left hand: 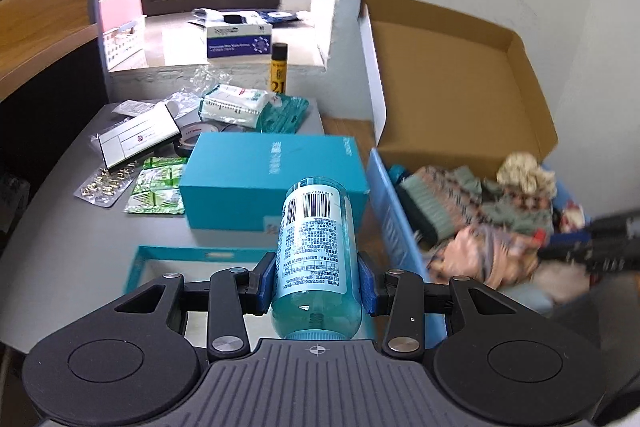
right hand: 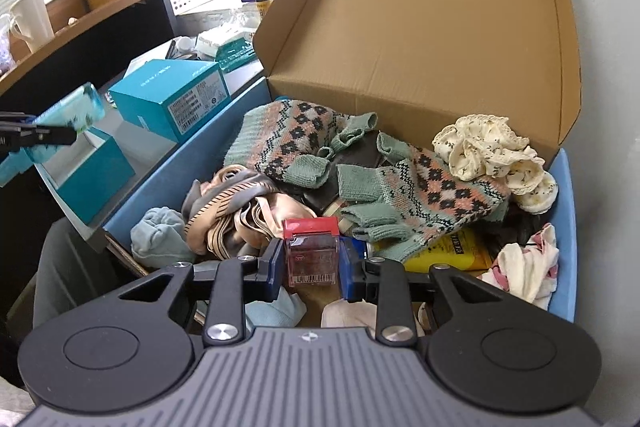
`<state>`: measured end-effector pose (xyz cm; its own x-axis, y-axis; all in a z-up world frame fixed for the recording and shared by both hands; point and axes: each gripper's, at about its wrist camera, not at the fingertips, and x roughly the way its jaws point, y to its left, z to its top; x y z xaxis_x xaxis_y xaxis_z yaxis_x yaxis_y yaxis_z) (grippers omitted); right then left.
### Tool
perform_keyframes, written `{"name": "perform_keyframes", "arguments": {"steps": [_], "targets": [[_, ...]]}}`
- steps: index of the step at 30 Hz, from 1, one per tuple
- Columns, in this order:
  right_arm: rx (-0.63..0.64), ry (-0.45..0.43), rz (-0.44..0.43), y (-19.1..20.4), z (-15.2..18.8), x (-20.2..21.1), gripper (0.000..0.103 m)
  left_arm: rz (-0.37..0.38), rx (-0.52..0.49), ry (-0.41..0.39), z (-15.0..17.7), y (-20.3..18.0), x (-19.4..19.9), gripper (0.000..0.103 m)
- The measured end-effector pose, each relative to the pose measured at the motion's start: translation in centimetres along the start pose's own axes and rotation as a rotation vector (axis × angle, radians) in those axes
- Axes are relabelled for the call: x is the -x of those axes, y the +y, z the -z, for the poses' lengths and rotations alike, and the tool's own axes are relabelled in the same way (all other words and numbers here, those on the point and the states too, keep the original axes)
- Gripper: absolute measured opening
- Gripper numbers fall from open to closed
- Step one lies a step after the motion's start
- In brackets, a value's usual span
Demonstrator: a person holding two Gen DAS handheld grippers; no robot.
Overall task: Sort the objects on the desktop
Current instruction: 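Lower the bottle into the teal box with the left tool while the right tool grips the red box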
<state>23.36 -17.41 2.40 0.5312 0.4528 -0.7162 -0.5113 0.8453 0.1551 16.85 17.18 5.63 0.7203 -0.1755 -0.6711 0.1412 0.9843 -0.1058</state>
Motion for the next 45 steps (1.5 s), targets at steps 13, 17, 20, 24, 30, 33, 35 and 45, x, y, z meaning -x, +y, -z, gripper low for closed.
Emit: {"name": "perform_keyframes", "arguments": {"steps": [13, 17, 20, 24, 30, 33, 35, 45], "targets": [[-0.032, 0.004, 0.033, 1.1, -0.3, 1.3, 0.033, 0.219, -0.324, 0.116, -0.4, 3.8, -0.7, 0.044], [-0.065, 0.001, 0.044, 1.2, 0.0, 1.5, 0.033, 0.300, -0.409, 0.158, -1.1, 4.1, -1.7, 0.044], [-0.091, -0.001, 0.055, 1.4, 0.3, 1.7, 0.033, 0.357, -0.468, 0.170, -1.4, 4.5, -2.3, 0.044], [-0.121, -0.007, 0.077, 1.9, 0.9, 2.1, 0.033, 0.427, -0.546, 0.176, -1.8, 5.1, -3.1, 0.045], [-0.150, -0.003, 0.111, 2.7, 1.5, 2.4, 0.033, 0.511, -0.626, 0.151, -2.3, 6.1, -3.5, 0.046], [-0.144, 0.001, 0.128, 3.1, 1.5, 2.5, 0.033, 0.513, -0.676, 0.146, -2.1, 6.0, -3.6, 0.047], [-0.134, 0.004, 0.140, 3.4, 1.3, 2.4, 0.033, 0.509, -0.705, 0.148, -1.9, 5.9, -3.9, 0.047], [-0.121, -0.019, 0.198, 4.5, 1.4, 2.9, 0.033, 0.549, -0.644, 0.114, -1.7, 7.0, -3.4, 0.049]]}}
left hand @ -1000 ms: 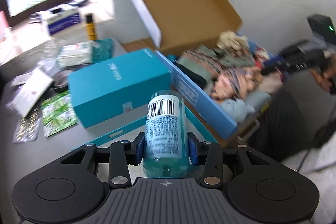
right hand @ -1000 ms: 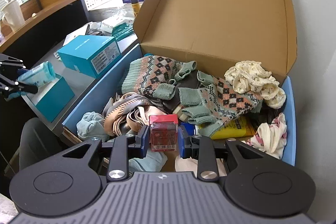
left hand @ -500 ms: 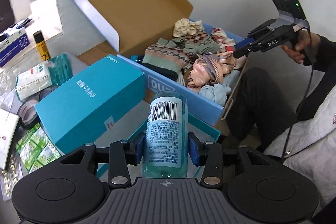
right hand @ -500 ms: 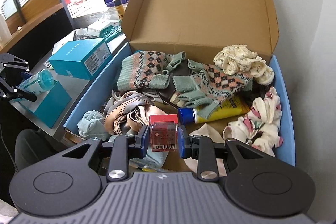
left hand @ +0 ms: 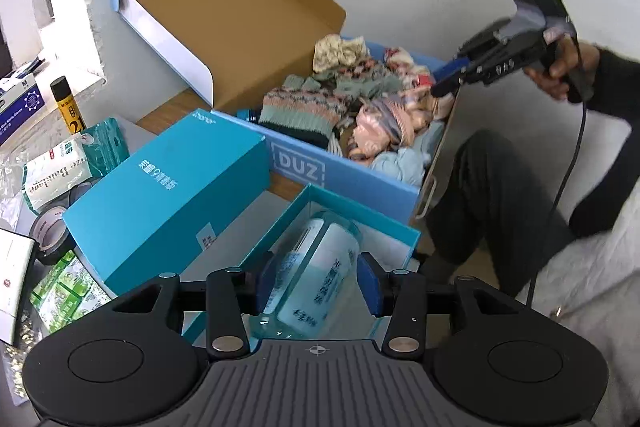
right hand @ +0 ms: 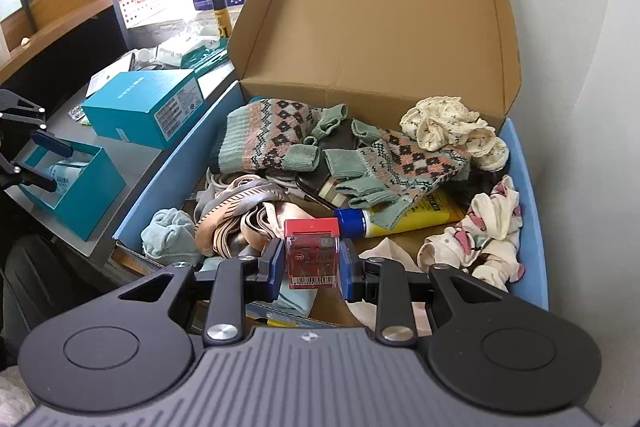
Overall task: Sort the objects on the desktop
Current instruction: 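Lower the bottle into the teal box with the left tool while the right tool grips the red box, then carry the small red box with the right tool toward the open teal box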
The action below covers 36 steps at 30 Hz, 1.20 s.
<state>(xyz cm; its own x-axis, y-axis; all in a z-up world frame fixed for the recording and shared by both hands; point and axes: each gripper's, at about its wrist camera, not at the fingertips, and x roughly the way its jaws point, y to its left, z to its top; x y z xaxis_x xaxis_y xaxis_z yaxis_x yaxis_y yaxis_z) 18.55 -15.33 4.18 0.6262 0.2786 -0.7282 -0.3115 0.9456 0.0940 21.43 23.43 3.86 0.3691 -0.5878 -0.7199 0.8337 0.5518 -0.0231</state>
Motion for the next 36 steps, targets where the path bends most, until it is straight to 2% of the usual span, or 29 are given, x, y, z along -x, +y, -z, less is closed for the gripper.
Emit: {"name": "perform_keyframes", "arguments": {"steps": [2, 6, 14, 18, 22, 25, 28, 31, 36], "targets": [[-0.006, -0.010, 0.008, 0.1, 0.1, 0.4, 0.033, -0.022, 0.022, -0.013, 0.1, -0.2, 0.1, 0.051], [-0.035, -0.031, 0.018, 0.0, 0.3, 1.1, 0.032, -0.081, 0.109, -0.051, 0.1, -0.3, 0.4, 0.063], [-0.087, -0.038, 0.036, -0.5, 0.5, 1.5, 0.032, -0.185, 0.218, -0.091, 0.6, -2.3, 0.6, 0.067], [-0.043, -0.004, 0.082, -0.4, 0.5, 0.6, 0.032, -0.236, 0.257, -0.114, 1.0, -3.1, 1.0, 0.073], [-0.030, 0.029, 0.105, -0.7, 0.8, -1.1, 0.032, -0.282, 0.299, -0.132, 1.3, -3.7, 1.6, 0.074], [-0.032, 0.027, 0.113, -0.9, 0.8, -1.6, 0.032, -0.294, 0.312, -0.130, 1.3, -4.0, 1.7, 0.075], [-0.019, 0.019, 0.126, -0.9, 0.8, -1.5, 0.042, -0.305, 0.323, -0.126, 1.3, -4.2, 1.8, 0.075], [-0.010, 0.027, 0.119, -1.0, 0.8, -1.1, 0.045, -0.315, 0.334, -0.122, 1.3, -4.5, 1.9, 0.077], [0.034, 0.072, 0.121, -0.5, 1.4, -1.9, 0.046, -0.315, 0.348, -0.130, 1.6, -4.8, 2.2, 0.078]]}}
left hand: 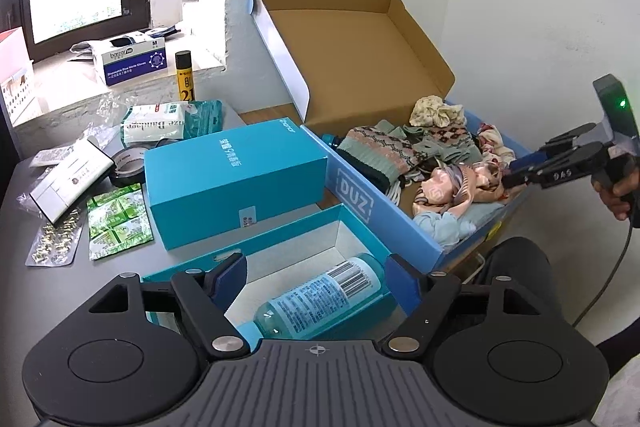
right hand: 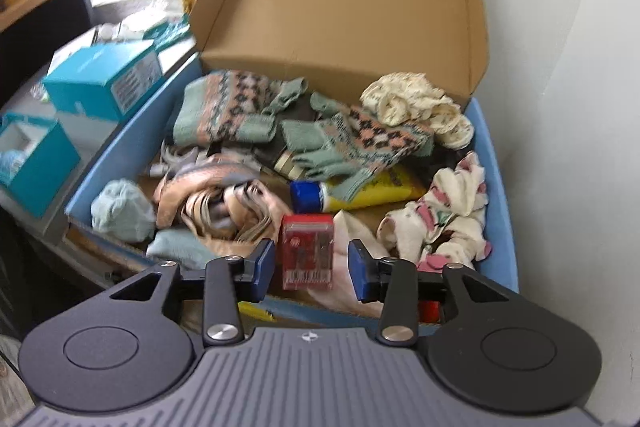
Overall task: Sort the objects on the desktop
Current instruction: 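Carry the small red box with the right tool toward the open teal box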
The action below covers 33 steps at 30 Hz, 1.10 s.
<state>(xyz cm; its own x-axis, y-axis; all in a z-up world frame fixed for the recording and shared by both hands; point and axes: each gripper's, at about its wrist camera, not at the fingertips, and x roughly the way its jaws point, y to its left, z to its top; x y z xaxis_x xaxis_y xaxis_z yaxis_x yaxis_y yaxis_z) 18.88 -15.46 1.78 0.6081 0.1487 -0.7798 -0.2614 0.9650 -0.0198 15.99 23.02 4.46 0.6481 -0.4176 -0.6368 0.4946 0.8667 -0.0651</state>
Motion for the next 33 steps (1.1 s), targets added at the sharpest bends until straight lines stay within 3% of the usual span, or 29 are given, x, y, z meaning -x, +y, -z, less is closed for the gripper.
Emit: {"name": "perform_keyframes", "arguments": {"steps": [3, 5, 15, 22, 27, 33], "targets": [[0.003, 0.007, 0.005, 0.1, 0.2, -0.8, 0.045, -0.007, 0.005, -0.006, 0.2, 0.1, 0.4, 0.079], [-0.002, 0.001, 0.008, 0.1, 0.2, -0.7, 0.034, -0.011, 0.009, -0.010, 0.3, 0.2, 0.7, 0.079], [-0.002, -0.083, 0.044, 0.4, -1.6, 3.5, 0.034, -0.034, 0.026, -0.029, 1.0, 0.5, 2.1, 0.079], [0.102, -0.112, -0.130, 3.9, -5.0, 6.0, 0.034, -0.054, 0.044, -0.046, 1.4, 1.0, 3.2, 0.079], [0.219, -0.098, -0.265, 8.1, -7.3, 5.2, 0.034, -0.069, 0.057, -0.059, 1.8, 1.4, 4.0, 0.079], [0.398, -0.076, -0.362, 14.5, -9.8, 3.5, 0.034, -0.078, 0.068, -0.064, 2.3, 1.8, 4.6, 0.080]]}}
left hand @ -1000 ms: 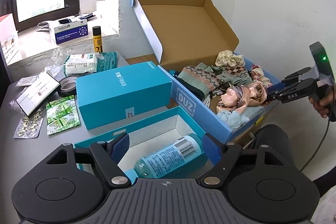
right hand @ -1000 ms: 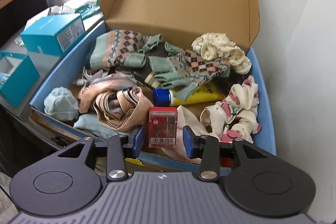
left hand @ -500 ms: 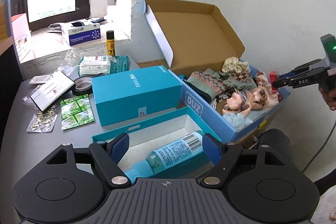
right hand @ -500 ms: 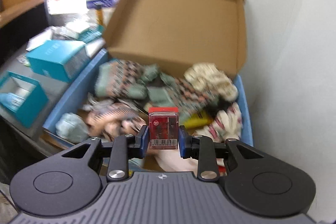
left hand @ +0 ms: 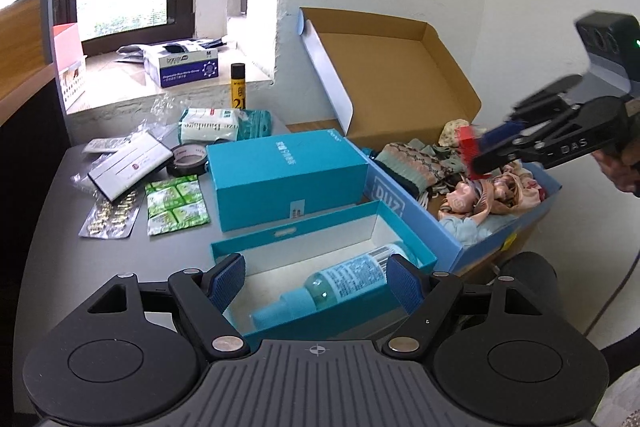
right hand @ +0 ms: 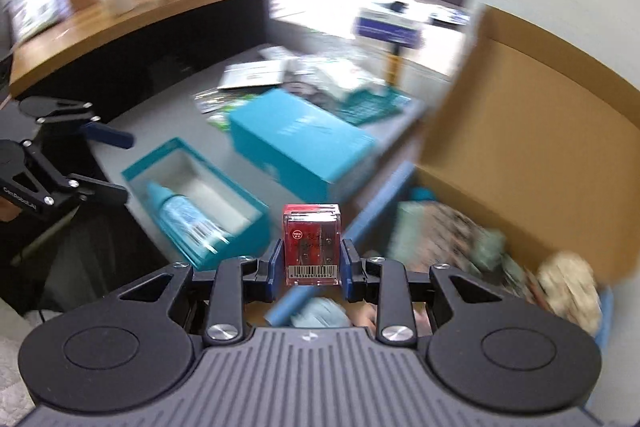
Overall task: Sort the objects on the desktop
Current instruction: 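Carry the small red box with the right tool toward the open teal box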
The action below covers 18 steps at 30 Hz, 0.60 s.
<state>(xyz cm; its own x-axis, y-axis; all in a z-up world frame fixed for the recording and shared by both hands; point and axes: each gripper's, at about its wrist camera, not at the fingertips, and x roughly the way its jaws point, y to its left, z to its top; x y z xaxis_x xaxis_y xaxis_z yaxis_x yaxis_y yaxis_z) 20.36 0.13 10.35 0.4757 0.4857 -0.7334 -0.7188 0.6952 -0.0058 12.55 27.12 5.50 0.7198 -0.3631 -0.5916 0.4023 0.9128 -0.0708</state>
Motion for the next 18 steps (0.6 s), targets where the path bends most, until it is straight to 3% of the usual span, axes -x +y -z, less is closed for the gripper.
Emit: {"name": "perform_keyframes", "arguments": {"steps": [9, 18], "targets": [[0.223, 0.026, -0.150, 6.3, -5.9, -6.5, 0.034, -0.007, -0.002, -0.026, 0.3, 0.3, 0.8, 0.084], [0.308, 0.098, -0.232, 9.3, -7.2, -11.1, 0.034, -0.022, 0.010, -0.005, 0.6, 1.5, 0.9, 0.084]]}}
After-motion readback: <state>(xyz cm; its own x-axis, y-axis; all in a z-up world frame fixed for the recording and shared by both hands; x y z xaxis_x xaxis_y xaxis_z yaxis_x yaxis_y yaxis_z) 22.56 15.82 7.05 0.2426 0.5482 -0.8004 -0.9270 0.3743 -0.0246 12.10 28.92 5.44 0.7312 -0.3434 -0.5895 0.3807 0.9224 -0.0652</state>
